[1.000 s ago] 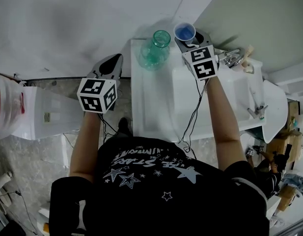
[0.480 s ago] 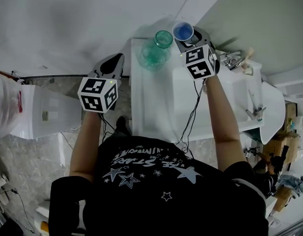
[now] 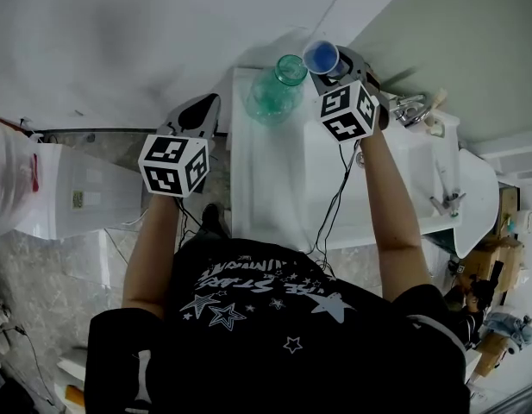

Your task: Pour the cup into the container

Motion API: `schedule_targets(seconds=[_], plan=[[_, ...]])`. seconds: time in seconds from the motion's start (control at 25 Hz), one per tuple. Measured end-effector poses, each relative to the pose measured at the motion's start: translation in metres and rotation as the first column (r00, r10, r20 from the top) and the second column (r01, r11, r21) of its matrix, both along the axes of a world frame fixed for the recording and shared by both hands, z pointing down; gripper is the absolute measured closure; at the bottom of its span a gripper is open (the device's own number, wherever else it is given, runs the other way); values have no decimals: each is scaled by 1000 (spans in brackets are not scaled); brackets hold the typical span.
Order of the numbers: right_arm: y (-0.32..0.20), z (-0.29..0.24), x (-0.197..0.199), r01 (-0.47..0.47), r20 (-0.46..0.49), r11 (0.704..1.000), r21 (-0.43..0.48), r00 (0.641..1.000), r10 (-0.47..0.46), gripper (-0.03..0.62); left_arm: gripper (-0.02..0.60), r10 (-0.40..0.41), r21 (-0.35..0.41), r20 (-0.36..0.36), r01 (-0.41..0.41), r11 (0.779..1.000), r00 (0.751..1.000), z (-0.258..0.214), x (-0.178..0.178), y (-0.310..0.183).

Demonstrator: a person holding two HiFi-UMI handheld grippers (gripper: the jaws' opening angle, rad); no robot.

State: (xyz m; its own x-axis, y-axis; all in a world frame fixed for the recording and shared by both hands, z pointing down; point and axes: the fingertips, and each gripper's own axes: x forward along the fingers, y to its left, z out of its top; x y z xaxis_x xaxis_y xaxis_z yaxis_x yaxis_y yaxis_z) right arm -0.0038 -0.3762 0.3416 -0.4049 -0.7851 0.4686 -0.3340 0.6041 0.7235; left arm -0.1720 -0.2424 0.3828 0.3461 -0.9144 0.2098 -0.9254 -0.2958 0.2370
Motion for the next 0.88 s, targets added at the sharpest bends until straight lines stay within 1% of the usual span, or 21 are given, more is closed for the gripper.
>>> schedule_targets(seconds=[0.2,0.4,0.68,0.8,0.88], plan=[[-1,-1,0,11,-42,999,33,999,-9,349,572,-5,0,-3,5,1000,1000,0,-1,2],[-2,0,1,4,-26,1000,27,1000,-3,349,572,-8,-1,-5,8,1000,1000,0,-2,4],[1,-1,2,-5,105,998,-66,994,12,349,572,-6,-7,-2,6,1000,1000,1,0,5],[1,-2,3,-3,175,994,-109,984,23,349,572,-2,-11,3,2,1000,1000,1,2,5],[2,-1,3,-5,236,989,-145,971,39,349,572,0,-16,6,0,1000,1000,2,2,6]])
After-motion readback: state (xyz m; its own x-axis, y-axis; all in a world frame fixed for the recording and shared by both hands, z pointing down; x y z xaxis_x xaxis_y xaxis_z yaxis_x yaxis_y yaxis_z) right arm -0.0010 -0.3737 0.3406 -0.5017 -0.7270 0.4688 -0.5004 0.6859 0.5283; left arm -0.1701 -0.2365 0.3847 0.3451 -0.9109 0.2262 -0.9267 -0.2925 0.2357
